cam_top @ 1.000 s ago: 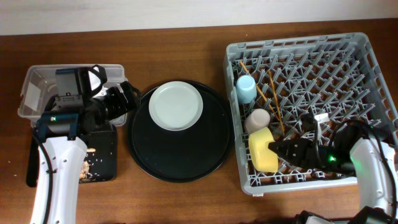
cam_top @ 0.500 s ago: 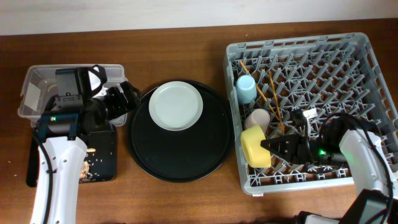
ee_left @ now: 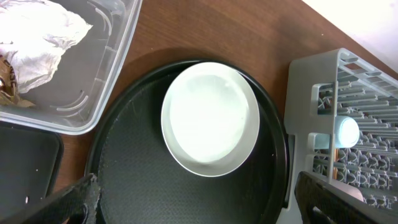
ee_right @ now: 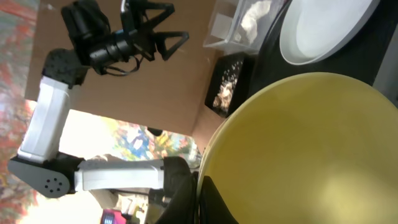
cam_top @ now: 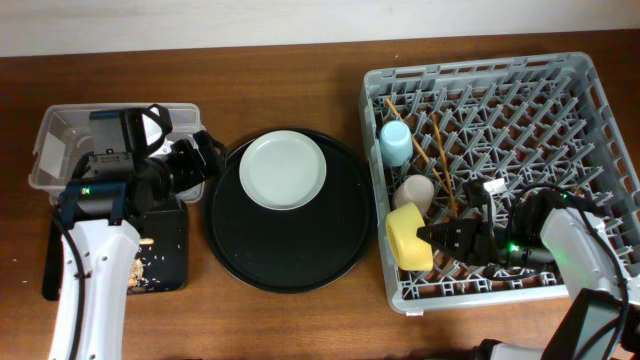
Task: Sort waste into correct bins and load items into the dishwasher rack
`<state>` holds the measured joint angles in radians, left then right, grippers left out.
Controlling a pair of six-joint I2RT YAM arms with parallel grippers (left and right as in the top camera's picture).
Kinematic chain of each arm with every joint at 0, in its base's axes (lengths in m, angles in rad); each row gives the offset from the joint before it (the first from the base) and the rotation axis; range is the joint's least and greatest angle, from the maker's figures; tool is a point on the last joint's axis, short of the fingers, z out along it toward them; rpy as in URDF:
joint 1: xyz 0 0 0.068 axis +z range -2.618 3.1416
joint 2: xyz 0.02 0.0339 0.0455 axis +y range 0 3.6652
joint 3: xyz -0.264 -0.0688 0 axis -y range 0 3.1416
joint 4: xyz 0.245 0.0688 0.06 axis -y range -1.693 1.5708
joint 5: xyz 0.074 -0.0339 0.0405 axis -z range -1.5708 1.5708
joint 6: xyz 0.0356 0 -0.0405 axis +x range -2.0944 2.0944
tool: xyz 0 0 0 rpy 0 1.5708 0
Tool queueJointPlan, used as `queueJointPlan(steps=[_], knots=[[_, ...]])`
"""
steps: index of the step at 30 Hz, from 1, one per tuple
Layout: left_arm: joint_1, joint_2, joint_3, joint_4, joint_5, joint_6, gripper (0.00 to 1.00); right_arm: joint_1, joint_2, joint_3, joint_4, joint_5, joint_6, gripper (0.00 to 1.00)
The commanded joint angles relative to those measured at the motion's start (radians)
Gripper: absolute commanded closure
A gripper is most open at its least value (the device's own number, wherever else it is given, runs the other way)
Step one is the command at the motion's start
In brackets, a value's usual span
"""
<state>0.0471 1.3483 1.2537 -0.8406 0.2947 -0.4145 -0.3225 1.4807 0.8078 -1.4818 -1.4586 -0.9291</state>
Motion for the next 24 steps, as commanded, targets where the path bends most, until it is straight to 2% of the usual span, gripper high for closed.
queueJointPlan(steps=[1,9,13,24], knots=[[0.002,-0.002,0.004,0.002,-0.004,0.012,0.01,0.007,0.006,-0.026,0.022,-0.016,-0.021,0.96],[0.002,-0.002,0.004,0.002,-0.004,0.012,0.01,0.006,0.006,-0.026,0.024,-0.008,-0.003,0.96],[0.002,-0.002,0.004,0.002,-0.004,0.012,0.01,0.006,0.006,-0.026,-0.020,-0.094,0.025,0.96],[0.002,-0.002,0.004,0.002,-0.004,0.012,0.01,0.006,0.007,-0.030,0.020,-0.032,0.017,0.95]])
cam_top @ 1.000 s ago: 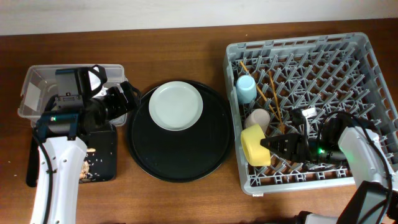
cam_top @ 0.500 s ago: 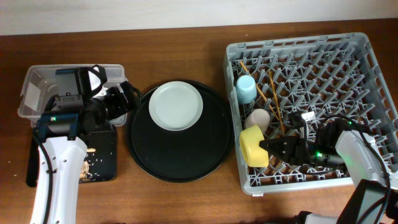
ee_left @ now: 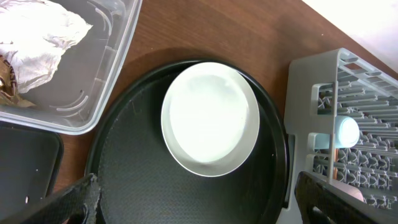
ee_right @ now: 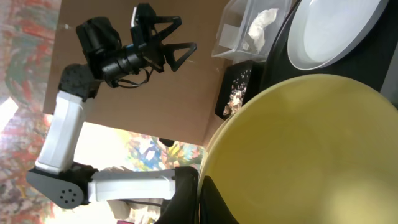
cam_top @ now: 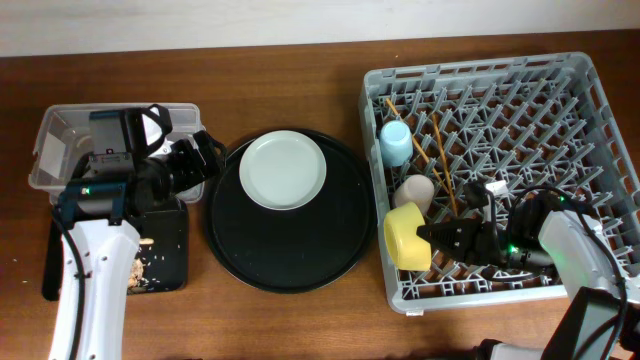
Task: Sort waste into correct bins and load items into the dishwasher rack
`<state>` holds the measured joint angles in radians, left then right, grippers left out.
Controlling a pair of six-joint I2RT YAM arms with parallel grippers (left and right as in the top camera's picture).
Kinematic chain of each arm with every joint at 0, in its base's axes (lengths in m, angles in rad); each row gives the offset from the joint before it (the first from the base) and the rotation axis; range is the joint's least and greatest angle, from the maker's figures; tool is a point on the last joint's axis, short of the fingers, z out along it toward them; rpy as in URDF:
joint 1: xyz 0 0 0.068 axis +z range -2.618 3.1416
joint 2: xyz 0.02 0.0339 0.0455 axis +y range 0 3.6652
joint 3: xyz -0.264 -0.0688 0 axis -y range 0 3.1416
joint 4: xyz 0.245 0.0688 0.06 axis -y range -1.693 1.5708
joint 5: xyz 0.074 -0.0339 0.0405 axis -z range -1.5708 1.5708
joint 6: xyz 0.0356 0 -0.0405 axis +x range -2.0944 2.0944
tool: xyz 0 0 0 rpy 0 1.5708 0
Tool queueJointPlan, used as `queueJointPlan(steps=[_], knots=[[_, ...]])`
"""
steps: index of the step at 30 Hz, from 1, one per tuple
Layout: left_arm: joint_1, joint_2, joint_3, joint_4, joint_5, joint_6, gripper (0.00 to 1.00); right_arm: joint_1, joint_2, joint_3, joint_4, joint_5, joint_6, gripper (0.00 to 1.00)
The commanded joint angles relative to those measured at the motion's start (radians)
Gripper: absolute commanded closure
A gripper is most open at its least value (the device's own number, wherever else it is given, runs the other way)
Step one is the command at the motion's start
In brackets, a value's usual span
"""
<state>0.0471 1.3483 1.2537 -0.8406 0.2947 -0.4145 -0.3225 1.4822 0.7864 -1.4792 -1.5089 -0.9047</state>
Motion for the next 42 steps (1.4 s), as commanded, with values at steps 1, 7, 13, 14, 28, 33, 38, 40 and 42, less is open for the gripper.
queueJointPlan(steps=[1,7,13,14,28,33,38,40,42], knots=[[0.002,-0.002,0.004,0.002,-0.004,0.012,0.01,0.006,0.005,-0.009,0.025,0.031,-0.008,0.95],[0.002,-0.002,0.004,0.002,-0.004,0.012,0.01,0.006,0.005,-0.008,0.070,0.098,-0.007,0.90],[0.002,-0.002,0.004,0.002,-0.004,0.012,0.01,-0.008,0.005,-0.008,0.085,0.139,-0.007,0.92],[0.002,-0.002,0.004,0.002,-0.004,0.012,0.01,-0.023,0.005,-0.008,0.085,0.153,-0.007,0.94],[0.002,-0.002,0.004,0.002,-0.004,0.012,0.01,-0.291,0.005,-0.001,-0.021,0.272,0.000,0.64],[0.002,-0.002,0.004,0.002,-0.004,0.012,0.01,-0.357,0.005,0.035,-0.068,0.257,0.000,0.41],[0.002,-0.002,0.004,0.002,-0.004,0.012,0.01,-0.366,0.005,0.161,-0.130,0.258,0.002,0.34],[0.002,-0.002,0.004,0.002,-0.004,0.012,0.01,-0.365,0.005,0.247,-0.145,0.281,0.039,0.38],[0.002,-0.002,0.004,0.002,-0.004,0.012,0.01,-0.362,0.005,0.348,-0.144,0.338,0.103,0.44]])
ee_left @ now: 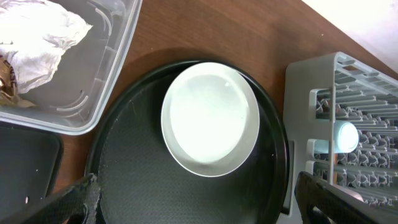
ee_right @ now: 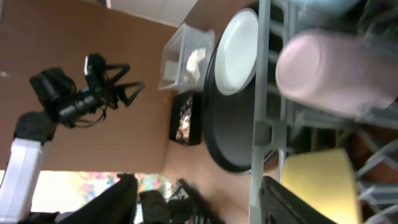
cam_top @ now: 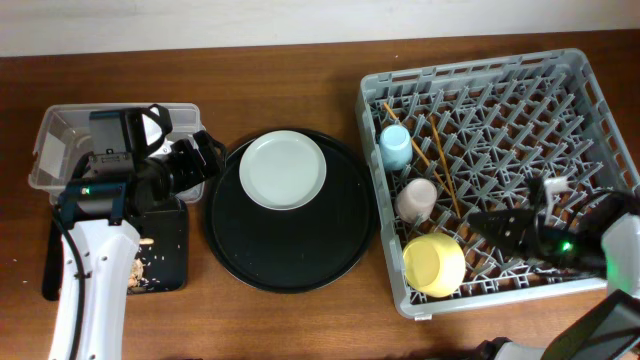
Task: Sort waste into correct bins and load items into the dishwasher rack
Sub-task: 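Release the yellow bowl and lift the right gripper out of the rack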
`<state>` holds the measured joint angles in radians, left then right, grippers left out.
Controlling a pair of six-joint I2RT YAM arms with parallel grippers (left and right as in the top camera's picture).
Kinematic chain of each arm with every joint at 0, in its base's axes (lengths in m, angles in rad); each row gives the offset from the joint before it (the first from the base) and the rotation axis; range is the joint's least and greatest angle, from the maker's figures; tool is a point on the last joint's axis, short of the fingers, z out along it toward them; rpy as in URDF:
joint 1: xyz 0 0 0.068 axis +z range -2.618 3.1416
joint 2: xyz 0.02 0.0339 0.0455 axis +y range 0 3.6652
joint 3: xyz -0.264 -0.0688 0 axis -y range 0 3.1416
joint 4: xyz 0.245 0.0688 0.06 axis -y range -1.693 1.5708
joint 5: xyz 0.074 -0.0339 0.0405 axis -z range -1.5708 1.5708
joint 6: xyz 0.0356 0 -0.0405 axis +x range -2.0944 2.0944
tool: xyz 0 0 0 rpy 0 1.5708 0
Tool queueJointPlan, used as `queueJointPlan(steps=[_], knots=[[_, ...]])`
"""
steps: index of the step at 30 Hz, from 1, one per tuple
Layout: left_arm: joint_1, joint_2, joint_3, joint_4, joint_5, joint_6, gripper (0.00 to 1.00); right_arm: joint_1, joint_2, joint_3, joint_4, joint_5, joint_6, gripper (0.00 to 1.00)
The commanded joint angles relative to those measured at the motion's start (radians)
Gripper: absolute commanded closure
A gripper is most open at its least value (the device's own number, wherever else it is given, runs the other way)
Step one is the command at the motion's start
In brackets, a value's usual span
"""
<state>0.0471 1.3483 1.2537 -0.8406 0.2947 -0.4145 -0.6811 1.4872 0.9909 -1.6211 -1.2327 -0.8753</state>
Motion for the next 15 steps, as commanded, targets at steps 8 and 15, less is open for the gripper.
queueJointPlan(steps=[8,15], knots=[[0.002,-0.002,0.004,0.002,-0.004,0.012,0.01,0.252,-0.018,0.358,0.256,0.514,0.612,0.71],[0.002,-0.002,0.004,0.002,-0.004,0.012,0.01,0.708,-0.020,0.358,0.468,0.862,0.807,0.69]])
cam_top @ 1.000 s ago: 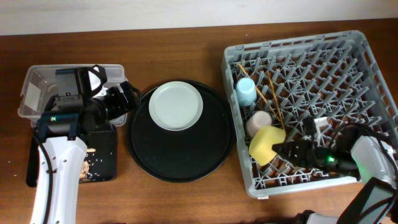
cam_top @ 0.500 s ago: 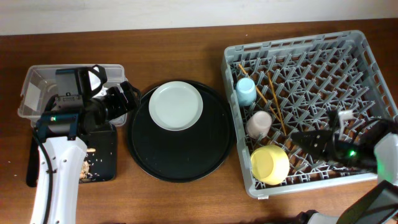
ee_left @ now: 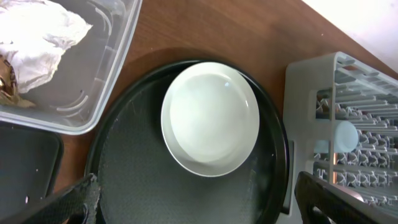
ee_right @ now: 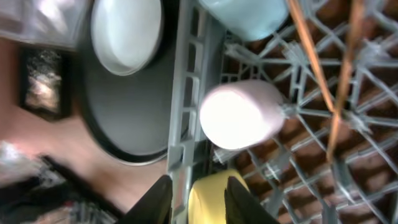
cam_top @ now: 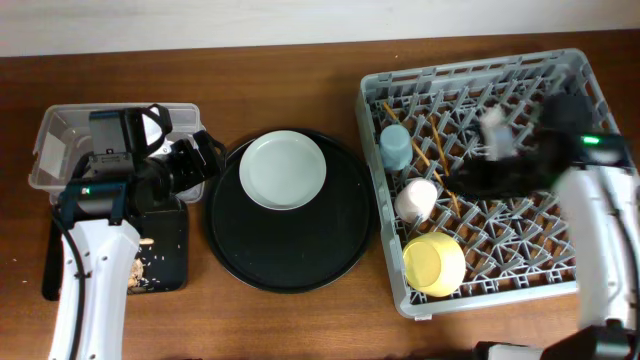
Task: Sort waste into correct bins and load items into the dishwasher rack
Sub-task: 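Release the yellow bowl and lift the right gripper out of the rack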
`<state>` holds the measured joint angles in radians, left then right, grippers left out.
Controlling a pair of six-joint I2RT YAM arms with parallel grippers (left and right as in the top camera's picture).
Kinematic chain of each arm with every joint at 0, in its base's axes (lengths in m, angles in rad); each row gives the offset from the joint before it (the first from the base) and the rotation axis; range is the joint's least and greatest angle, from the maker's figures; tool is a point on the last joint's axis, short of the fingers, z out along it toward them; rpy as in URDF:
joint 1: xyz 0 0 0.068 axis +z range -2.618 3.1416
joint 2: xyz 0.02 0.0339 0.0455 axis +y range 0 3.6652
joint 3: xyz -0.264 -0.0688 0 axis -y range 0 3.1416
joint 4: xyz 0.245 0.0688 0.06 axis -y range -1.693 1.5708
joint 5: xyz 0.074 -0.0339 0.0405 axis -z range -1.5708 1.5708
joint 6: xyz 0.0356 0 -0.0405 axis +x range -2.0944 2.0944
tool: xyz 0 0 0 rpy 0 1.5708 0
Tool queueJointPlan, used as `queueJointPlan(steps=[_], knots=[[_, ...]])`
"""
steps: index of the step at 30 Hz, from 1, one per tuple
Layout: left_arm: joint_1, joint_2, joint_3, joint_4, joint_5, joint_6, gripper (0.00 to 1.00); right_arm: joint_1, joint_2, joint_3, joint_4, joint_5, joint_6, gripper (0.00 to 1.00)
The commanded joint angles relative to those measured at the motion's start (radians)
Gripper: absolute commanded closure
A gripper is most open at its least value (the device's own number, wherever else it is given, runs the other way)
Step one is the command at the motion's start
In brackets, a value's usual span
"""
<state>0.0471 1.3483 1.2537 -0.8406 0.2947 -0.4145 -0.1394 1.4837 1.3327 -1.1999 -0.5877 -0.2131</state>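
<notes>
A yellow bowl [cam_top: 433,264] lies in the front left corner of the grey dish rack [cam_top: 600,70], near a pink cup [cam_top: 414,199], a blue cup [cam_top: 394,147] and chopsticks [cam_top: 437,150]. My right gripper [cam_top: 462,182] hovers, blurred, over the rack's middle; in the right wrist view this right gripper [ee_right: 196,202] is open and empty, the yellow bowl [ee_right: 208,199] below it. A white plate [cam_top: 284,170] sits on the black tray [cam_top: 290,260]. My left gripper [ee_left: 199,205] stands open above the tray, beside the bins.
A clear bin [cam_top: 60,140] holding crumpled paper stands at the far left. In front of it is a black bin [cam_top: 160,250] with food scraps. Rack prongs stand all around the right gripper.
My right gripper was open at the rack's front right; now it is farther back and left, over the rack's middle near the chopsticks. The yellow bowl and the left arm have not moved.
My right gripper was shut on the yellow bowl at the rack's front left corner, and still held it there a moment later. Then the bowl lay in the rack and the gripper was open to its right. Now the gripper is over the middle.
</notes>
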Motion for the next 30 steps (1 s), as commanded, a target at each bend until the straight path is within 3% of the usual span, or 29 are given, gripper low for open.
queueJointPlan(steps=[1,4,9,23,30], knots=[[0.002,-0.002,0.004,0.002,-0.004,0.012,0.01,0.230,-0.017,0.016,0.069,0.261,0.166,0.68],[0.002,-0.002,0.004,0.002,-0.004,0.012,0.01,0.400,-0.016,0.014,0.107,0.477,0.243,0.66],[0.002,-0.002,0.004,0.002,-0.004,0.012,0.01,0.496,-0.005,-0.005,0.127,0.614,0.256,0.63],[0.002,-0.002,0.004,0.002,-0.004,0.012,0.01,0.506,0.245,-0.008,0.165,0.440,0.259,0.64],[0.002,-0.002,0.004,0.002,-0.004,0.012,0.01,0.506,0.271,-0.008,0.185,0.441,0.320,0.85]])
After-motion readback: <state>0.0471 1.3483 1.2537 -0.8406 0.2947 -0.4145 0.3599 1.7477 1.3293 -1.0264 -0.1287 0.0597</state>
